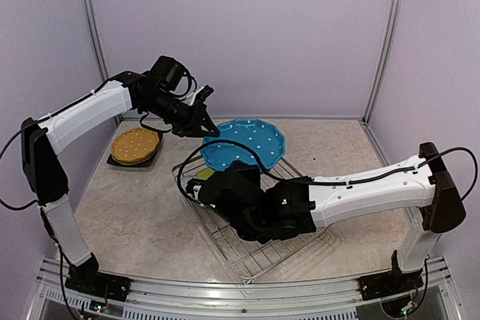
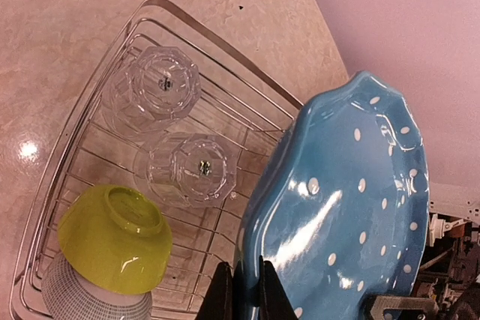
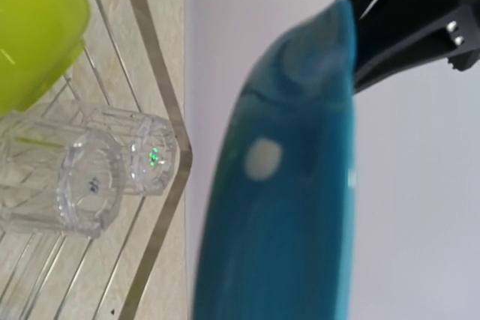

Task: Unload the mixed dishes from the dish rack
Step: Pass from the right arm to the left

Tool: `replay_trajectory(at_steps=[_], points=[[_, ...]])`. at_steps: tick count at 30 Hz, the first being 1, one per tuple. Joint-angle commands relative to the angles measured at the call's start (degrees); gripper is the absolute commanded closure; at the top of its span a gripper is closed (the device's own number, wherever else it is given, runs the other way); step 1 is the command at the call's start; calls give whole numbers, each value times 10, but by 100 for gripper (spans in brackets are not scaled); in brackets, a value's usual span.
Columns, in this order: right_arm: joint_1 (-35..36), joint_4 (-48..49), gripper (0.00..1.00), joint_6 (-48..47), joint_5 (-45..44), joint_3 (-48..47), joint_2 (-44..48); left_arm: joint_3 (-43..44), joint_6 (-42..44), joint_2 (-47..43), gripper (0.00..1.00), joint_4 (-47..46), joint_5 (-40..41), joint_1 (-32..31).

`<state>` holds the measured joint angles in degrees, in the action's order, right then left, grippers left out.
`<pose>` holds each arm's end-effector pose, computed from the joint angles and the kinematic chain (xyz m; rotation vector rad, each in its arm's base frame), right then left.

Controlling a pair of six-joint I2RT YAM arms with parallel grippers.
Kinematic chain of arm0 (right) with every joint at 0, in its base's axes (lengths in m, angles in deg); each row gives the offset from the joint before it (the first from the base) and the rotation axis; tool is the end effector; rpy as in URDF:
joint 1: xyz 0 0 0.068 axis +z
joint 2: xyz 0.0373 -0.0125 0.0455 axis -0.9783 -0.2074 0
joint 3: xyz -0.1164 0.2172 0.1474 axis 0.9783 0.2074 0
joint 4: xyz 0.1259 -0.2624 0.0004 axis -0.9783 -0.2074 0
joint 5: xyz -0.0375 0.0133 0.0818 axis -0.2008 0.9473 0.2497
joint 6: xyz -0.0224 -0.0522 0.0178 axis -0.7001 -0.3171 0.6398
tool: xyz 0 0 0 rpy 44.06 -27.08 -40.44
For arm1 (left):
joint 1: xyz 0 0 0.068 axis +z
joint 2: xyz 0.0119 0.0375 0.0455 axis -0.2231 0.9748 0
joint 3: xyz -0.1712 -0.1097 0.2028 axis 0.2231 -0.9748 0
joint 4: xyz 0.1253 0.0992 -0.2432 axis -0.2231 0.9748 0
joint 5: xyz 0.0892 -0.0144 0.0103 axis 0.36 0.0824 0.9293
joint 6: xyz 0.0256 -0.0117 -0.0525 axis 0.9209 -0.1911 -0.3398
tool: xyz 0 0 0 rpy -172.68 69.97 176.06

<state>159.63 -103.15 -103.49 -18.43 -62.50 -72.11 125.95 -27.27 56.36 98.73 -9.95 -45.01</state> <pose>0.1040 0.4284 0.2821 -1.3852 1.3055 -0.8901 0.3523 -0.2493 0.3498 0.5169 2.5317 -1.0905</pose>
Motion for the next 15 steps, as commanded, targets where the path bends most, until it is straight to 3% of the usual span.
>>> replay_trajectory(at_steps=[1,7,15], points=[[3,65,70,6,-65,2,43,-12,-63,-19,100,-26,-26,22],[1,66,35,13,-65,11,47,-13,-74,-18,100,-31,-32,27],[0,34,21,53,-50,18,51,-31,-113,-24,100,-67,-51,54]])
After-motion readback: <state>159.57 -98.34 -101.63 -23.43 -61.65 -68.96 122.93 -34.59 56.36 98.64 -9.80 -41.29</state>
